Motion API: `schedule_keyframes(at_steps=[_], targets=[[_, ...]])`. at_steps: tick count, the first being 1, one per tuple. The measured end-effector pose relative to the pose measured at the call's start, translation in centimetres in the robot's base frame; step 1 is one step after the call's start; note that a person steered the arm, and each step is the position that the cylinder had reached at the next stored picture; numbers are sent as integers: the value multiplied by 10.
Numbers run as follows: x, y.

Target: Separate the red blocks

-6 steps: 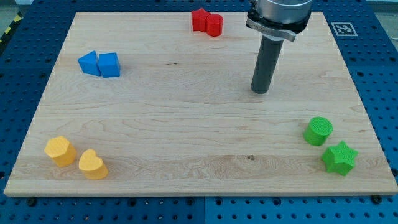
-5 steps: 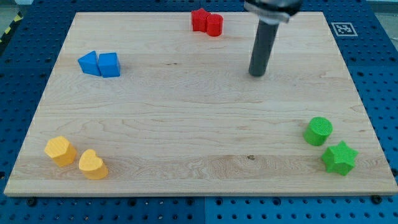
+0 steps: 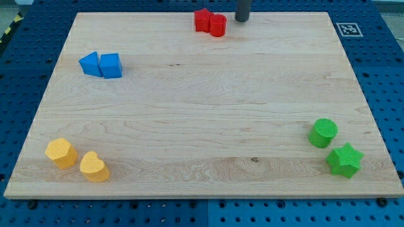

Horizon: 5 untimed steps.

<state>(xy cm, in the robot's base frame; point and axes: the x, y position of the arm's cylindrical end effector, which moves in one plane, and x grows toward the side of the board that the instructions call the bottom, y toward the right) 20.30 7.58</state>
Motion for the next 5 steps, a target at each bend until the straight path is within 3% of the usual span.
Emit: schedule_keyframes(at_steps=[2,5], targets=[[-10,-73],[10,-95]])
